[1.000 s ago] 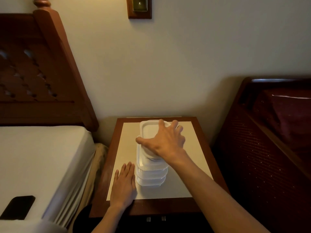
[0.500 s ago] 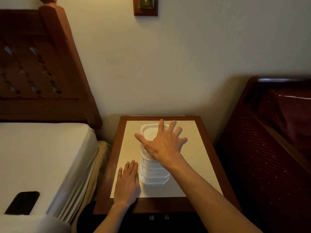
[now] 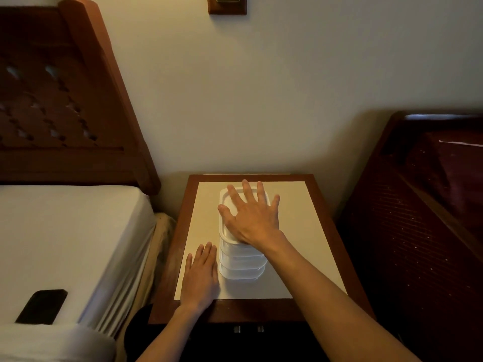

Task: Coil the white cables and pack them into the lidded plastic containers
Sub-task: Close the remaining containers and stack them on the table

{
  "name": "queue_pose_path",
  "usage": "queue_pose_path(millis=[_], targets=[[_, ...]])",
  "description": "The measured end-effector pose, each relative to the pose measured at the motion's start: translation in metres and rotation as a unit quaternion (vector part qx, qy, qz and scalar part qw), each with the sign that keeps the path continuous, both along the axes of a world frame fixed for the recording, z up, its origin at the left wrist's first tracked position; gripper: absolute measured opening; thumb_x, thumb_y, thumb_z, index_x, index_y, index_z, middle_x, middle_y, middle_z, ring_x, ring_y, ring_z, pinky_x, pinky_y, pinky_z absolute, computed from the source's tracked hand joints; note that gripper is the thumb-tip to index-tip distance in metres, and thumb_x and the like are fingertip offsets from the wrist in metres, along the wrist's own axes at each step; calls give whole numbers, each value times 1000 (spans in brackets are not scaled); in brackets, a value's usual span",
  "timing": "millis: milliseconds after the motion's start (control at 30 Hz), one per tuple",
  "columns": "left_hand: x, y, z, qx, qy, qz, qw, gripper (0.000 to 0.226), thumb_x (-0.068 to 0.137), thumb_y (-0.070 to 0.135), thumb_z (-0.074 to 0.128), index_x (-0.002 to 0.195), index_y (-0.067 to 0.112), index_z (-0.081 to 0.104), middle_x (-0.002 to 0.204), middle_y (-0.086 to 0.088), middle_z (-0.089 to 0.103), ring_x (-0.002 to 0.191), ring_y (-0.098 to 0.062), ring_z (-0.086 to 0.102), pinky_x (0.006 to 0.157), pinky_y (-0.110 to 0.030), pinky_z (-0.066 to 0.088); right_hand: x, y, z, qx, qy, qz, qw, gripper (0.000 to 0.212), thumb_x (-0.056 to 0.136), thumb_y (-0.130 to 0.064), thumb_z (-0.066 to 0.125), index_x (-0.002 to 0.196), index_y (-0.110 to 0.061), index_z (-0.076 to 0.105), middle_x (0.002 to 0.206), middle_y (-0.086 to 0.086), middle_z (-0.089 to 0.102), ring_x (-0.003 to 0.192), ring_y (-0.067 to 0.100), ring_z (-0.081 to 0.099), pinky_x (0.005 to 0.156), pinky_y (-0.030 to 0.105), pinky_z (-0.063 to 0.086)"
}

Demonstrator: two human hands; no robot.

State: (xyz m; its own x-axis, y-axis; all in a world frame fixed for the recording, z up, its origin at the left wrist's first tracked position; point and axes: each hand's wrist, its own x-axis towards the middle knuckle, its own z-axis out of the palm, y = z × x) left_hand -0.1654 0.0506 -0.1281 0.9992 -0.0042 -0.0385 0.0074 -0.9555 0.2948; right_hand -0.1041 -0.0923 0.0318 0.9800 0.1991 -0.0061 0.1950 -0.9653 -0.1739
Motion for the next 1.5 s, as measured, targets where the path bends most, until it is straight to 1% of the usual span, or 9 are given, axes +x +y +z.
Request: queue_pose_path(millis=[133,233,400,533,667,867,1233,1333,1500], targets=[[10,2,-7,-150,-42,51,986,43,102,21,36,145,21,41,154,3,35,145,-16,23,121,-40,10,3,2,9,26,22,7,999,71,94,-69,13,153,-38,-8,162,-1,-20,147,32,-23,109,69,-16],[24,1,8,-308,-68,151,937,31,99,16,47,125,13,63,129,-4,63,119,-23,56,107,-45,40,-8,-12,22,195,-57,0,979,65,97,-63,18,154,-39,0,163,-5,-17,149,22,-20,112,61,-11],[54,-7,54,-474,4,170,864,25,99,28,51,112,17,70,109,0,70,101,-18,64,88,-37,54,-68,-48,-23,598,-103,-285,742,24,101,-27,46,123,-32,52,130,-9,48,112,4,49,95,26,43],[66,-15,71,-519,64,144,840,15,94,25,59,90,19,72,96,-3,73,93,-24,67,86,-40,54,-103,-42,-102,592,181,-362,697,34,93,-5,51,123,-21,52,110,7,62,93,22,63,86,41,56],[62,-16,65,-553,90,154,814,20,95,17,56,85,14,72,93,-11,74,96,-34,65,91,-49,52,-110,-25,-116,668,254,-327,618,20,94,-15,61,111,-13,51,102,21,65,72,27,67,68,40,58],[45,-17,53,-538,46,178,823,22,99,18,51,96,14,72,96,-8,73,90,-24,66,76,-31,55,-95,-37,-109,653,252,-302,648,20,94,-14,62,108,-6,49,105,23,63,71,29,71,68,43,61],[-19,-21,24,-552,13,288,783,8,90,18,63,96,19,69,101,-6,70,99,-23,65,90,-46,55,-38,-80,-101,514,154,-277,797,23,98,-24,49,91,-15,69,90,6,69,81,24,64,62,34,56],[-15,-19,36,-568,-9,325,756,20,94,21,54,101,13,71,106,-8,69,102,-27,65,88,-45,55,-28,-78,-103,533,141,-295,780,42,96,-51,42,102,-19,69,106,3,69,99,26,62,85,46,55],[16,-15,70,-695,55,272,663,52,99,57,25,135,30,50,130,7,53,125,-19,45,113,-49,30,-27,-70,-98,669,174,-292,661,74,88,-76,30,147,-33,39,147,-8,44,136,24,42,113,52,34]])
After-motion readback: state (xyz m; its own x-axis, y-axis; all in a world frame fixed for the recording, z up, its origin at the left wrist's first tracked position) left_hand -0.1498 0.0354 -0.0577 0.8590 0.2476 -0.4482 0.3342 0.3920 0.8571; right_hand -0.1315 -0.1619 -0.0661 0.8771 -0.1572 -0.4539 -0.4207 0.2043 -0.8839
